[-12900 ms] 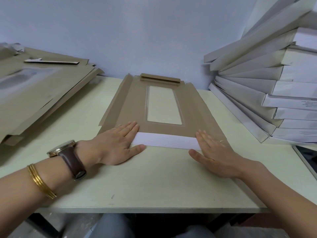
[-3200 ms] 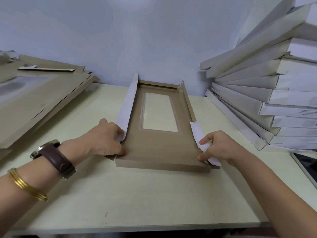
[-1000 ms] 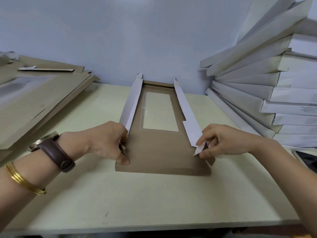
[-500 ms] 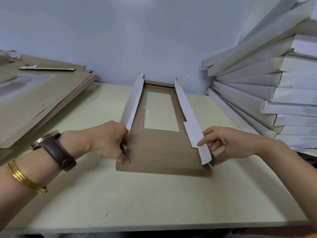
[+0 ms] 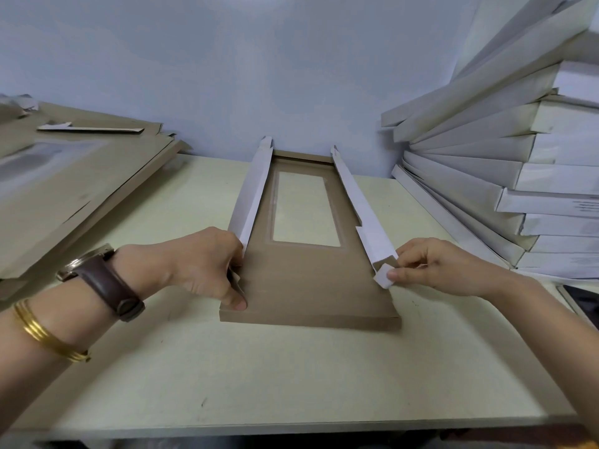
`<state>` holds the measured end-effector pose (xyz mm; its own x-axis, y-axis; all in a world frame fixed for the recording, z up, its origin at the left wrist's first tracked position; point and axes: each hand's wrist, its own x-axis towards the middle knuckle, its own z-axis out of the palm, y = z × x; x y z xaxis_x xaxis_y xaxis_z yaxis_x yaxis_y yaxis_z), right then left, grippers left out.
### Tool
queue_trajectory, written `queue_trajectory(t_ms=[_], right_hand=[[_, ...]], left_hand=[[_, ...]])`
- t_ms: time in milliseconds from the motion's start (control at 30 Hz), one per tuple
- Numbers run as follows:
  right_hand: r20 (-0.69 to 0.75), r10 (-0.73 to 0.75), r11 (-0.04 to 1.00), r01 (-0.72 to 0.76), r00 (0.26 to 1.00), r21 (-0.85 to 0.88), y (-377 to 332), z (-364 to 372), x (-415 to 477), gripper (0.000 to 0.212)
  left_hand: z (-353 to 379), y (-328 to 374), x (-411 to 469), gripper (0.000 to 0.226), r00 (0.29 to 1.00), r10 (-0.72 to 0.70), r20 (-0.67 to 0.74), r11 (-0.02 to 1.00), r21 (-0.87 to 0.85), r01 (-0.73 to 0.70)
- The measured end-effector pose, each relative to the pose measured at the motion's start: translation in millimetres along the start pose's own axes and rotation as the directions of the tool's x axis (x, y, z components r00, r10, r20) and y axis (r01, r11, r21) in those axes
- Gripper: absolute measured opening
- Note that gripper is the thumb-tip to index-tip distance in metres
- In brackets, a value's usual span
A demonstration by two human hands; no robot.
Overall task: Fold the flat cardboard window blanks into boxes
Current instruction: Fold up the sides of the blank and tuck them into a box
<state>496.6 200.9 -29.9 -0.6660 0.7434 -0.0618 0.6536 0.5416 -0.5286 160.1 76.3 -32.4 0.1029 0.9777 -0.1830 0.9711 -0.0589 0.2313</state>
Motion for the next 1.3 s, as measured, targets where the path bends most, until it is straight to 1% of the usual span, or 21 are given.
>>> queue_trajectory(t_ms=[67, 133, 267, 333, 533, 600, 700, 800, 833, 867, 933, 1033, 1100, 1167, 1300], right_hand=[[-0.064, 0.000, 0.996, -0.005, 0.998, -0.086, -2, 7, 1, 0.033], [-0.134, -0.028, 0.991, 0.009, 0.991, -0.135, -6, 13, 2, 0.034], [-0.178, -0.066, 0.961, 0.015, 0.982, -0.276, -11, 19, 9, 0.041], [-0.222, -0.085, 0.948, 0.011, 0.971, -0.318, -14, 25, 12, 0.041], [-0.362, -0.157, 0.948, 0.037, 0.919, -0.317, -25, 49, 13, 0.019], [-0.385, -0.178, 0.945, 0.049, 0.905, -0.322, -23, 55, 12, 0.006], [-0.376, -0.187, 0.940, 0.055, 0.908, -0.335, -20, 62, 8, 0.023], [-0.374, -0.212, 0.915, 0.049, 0.903, -0.401, -18, 68, 4, 0.029], [-0.360, -0.214, 0.907, 0.047, 0.908, -0.419, -18, 70, 3, 0.032], [-0.347, -0.219, 0.900, 0.051, 0.912, -0.433, -18, 70, 2, 0.037], [-0.335, -0.210, 0.898, 0.046, 0.918, -0.438, -19, 70, 0, 0.046], [-0.326, -0.205, 0.891, 0.038, 0.923, -0.452, -19, 70, 0, 0.053], [-0.311, -0.199, 0.888, 0.037, 0.929, -0.458, -20, 69, 0, 0.055], [-0.301, -0.192, 0.888, 0.035, 0.934, -0.458, -21, 69, -1, 0.056], [-0.300, -0.191, 0.886, 0.033, 0.935, -0.462, -21, 70, -3, 0.056]], left_hand=[[0, 0, 0, 0.029, 1.000, 0.003, 0.001, 1.000, 0.002, -0.003], [0, 1, 0, 0.030, 1.000, 0.008, -0.003, 1.000, 0.003, -0.008], [0, 2, -1, 0.032, 1.000, 0.008, -0.014, 1.000, 0.007, -0.008], [0, 2, -2, 0.035, 1.000, 0.004, -0.016, 1.000, 0.007, -0.004], [0, 1, -3, 0.031, 1.000, -0.004, -0.015, 1.000, -0.005, 0.003], [-2, 2, -5, 0.027, 1.000, 0.002, 0.007, 1.000, -0.013, -0.002], [-8, 1, -8, 0.023, 0.997, 0.014, 0.081, 1.000, -0.021, -0.012], [-14, 0, -9, 0.036, 0.987, 0.017, 0.159, 0.999, 0.026, -0.021], [-14, 0, -8, 0.033, 0.985, 0.027, 0.169, 0.999, 0.032, -0.032], [-14, 0, -8, 0.030, 0.984, 0.040, 0.172, 0.998, 0.034, -0.047], [-14, -2, -5, 0.033, 0.983, 0.049, 0.177, 0.998, 0.030, -0.055], [-15, -9, -1, 0.025, 0.988, 0.056, 0.144, 0.998, 0.016, -0.058], [-17, -14, 1, 0.031, 0.992, 0.056, 0.111, 0.998, 0.008, -0.057], [-19, -18, 2, 0.035, 0.994, 0.051, 0.099, 0.998, -0.051, -0.046], [-23, -27, 5, 0.026, 0.993, 0.080, 0.084, 0.978, -0.199, -0.062]])
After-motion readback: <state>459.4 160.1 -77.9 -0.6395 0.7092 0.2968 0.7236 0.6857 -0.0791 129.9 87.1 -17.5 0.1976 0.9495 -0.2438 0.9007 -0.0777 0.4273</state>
